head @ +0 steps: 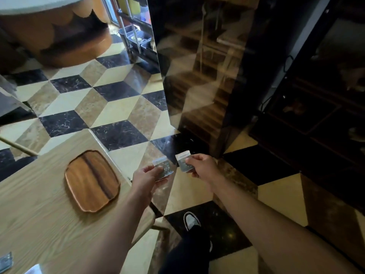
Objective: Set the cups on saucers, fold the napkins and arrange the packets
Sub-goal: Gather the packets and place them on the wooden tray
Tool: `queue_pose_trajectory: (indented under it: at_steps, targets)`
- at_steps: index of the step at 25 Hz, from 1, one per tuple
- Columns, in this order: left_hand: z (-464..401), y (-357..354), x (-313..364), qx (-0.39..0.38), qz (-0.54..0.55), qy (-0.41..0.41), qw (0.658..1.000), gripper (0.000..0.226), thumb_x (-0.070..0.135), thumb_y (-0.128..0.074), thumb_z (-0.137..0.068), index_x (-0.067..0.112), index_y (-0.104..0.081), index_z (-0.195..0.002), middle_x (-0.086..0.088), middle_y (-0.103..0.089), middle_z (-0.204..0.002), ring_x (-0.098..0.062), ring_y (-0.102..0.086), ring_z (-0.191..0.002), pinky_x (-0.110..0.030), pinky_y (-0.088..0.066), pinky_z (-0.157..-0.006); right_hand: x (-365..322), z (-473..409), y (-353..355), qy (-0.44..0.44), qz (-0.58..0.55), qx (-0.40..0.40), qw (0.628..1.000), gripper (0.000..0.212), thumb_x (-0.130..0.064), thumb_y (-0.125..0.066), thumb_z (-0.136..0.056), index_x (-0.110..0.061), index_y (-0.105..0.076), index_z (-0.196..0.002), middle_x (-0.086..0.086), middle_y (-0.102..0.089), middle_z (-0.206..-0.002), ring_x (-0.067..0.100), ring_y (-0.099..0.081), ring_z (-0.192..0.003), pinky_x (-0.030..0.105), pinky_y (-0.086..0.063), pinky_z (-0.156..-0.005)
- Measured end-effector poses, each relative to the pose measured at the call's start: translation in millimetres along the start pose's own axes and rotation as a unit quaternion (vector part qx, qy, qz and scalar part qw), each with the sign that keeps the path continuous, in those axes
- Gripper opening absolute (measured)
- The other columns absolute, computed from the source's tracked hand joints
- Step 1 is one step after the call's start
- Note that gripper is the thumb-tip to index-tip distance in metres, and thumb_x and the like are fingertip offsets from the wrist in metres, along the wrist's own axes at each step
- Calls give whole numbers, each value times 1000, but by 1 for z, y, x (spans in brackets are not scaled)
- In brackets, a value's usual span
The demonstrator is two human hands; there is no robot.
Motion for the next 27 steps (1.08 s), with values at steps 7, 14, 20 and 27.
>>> queue_pose_trajectory:
  at_steps: [7, 14, 20, 27]
  targets:
    - [-89, -31, 55, 26, 58, -1, 998, 13, 1, -65, -94, -2, -66, -106, -22, -74, -98, -31, -74, -81, -33, -60, -59, -85, -108, -27, -12, 67, -39, 997, 5, -19, -68, -96, -22, -65, -99, -3, -71, -90, 10, -68, -74, 25, -55, -68]
    - [-150, 27, 108, 143, 153, -25, 978, 4, 1, -68, -92, 4, -66, -95, -18, -73, -90, -28, -72, -67, -37, -62, -60, -138, -189, -121, -23, 133, -143, 980, 22, -13, -70, -94, -1, -66, -112, 15, -75, -101, 15, -68, -67, 25, -49, -55]
    - [-172, 81, 126, 287, 207, -27, 935, 11, -1, -64, -92, 6, -61, -85, -17, -70, -80, -24, -68, -54, -28, -56, -43, -152, -253, -219, -14, 246, -274, 930, 3, -11, -70, -91, -13, -70, -89, 12, -75, -90, 10, -70, -57, 21, -49, -49]
    - [-140, 104, 126, 471, 305, -13, 828, 5, 1, -62, -94, 4, -61, -96, -19, -70, -88, -21, -68, -55, -31, -54, -53, -160, -267, -320, -18, 332, -454, 827, 14, -13, -62, -94, -4, -71, -101, 15, -77, -92, 24, -74, -73, 25, -52, -53]
Point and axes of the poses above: each hand's wrist, its own z-axis away from the middle knuckle, its own y-axis out of the back of the hand, x = y × z, the point moved 1 cm from there along -z, towards the middle knuckle
